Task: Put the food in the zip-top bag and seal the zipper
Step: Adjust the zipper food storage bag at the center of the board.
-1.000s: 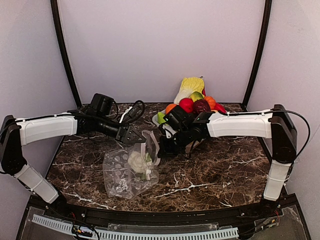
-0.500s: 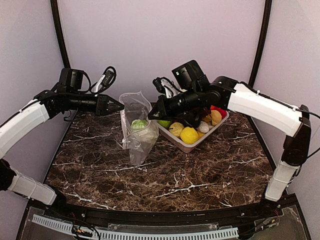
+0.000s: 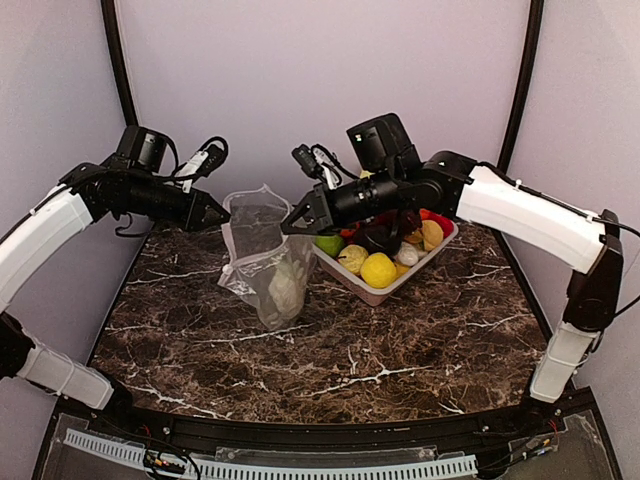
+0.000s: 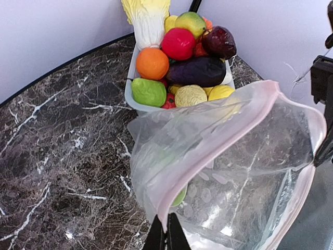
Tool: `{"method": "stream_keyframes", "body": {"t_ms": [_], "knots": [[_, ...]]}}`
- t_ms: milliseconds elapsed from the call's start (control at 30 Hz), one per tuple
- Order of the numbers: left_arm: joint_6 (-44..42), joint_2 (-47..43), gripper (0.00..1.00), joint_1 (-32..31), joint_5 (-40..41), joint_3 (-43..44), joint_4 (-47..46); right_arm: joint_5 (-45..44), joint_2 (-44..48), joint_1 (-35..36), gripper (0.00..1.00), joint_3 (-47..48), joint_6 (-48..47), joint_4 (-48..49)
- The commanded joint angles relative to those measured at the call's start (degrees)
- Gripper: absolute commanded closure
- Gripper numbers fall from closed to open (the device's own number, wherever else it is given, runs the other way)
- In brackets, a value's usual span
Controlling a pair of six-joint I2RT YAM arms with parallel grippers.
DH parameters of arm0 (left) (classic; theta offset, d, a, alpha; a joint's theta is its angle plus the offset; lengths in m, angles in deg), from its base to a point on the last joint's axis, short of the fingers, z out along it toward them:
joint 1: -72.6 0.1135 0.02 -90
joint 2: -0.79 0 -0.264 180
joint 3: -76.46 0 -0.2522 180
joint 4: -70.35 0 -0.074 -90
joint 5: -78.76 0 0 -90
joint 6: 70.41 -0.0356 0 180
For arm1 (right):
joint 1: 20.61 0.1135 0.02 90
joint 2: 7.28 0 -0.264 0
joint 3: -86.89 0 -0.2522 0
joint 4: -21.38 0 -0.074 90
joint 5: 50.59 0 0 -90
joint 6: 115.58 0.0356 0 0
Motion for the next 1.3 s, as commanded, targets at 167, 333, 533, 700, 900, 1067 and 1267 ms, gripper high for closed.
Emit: {"method": "stream_keyframes", "body": {"t_ms": [167,333,533,700,900,1067,1267], "knots": [[2.32,-3.06,0.99,0.07,-7.66,9.19,1.33,-4.30,1.94,-0.06,1.00,-3.47,-0.49,3.97],[1.80,0.38,0.99,0.07,-9.72,8.23,2.58,-7.63,0.86,-1.43,1.00,-8.96,2.88,4.04],[1.19,4.70,0.99,0.07,-10.60,4.07,2.39,-11.16,-0.06,-2.42,1.00,-13.29,4.93,4.04],[1.92,5.95,0.99,0.10,-14.31,1.37,-2.70,-11.87,1.81,-2.49,0.73,-13.53,2.76,4.03],[4.98,4.83,0.99,0.07,-15.53,-2.27,-11.57,-17.09,8.51,-2.49,0.33,-14.15,-2.01,0.51],[4.63,3.41,0.99,0.07,-15.41,-7.53,-18.88,-29.55,15.19,-2.98,0.15,-16.04,-4.80,-5.53],[5.32,1.77,0.99,0.12,-13.98,-13.92,-23.18,-40.93,15.76,-7.83,0.06,-15.41,-6.50,-14.02]]}}
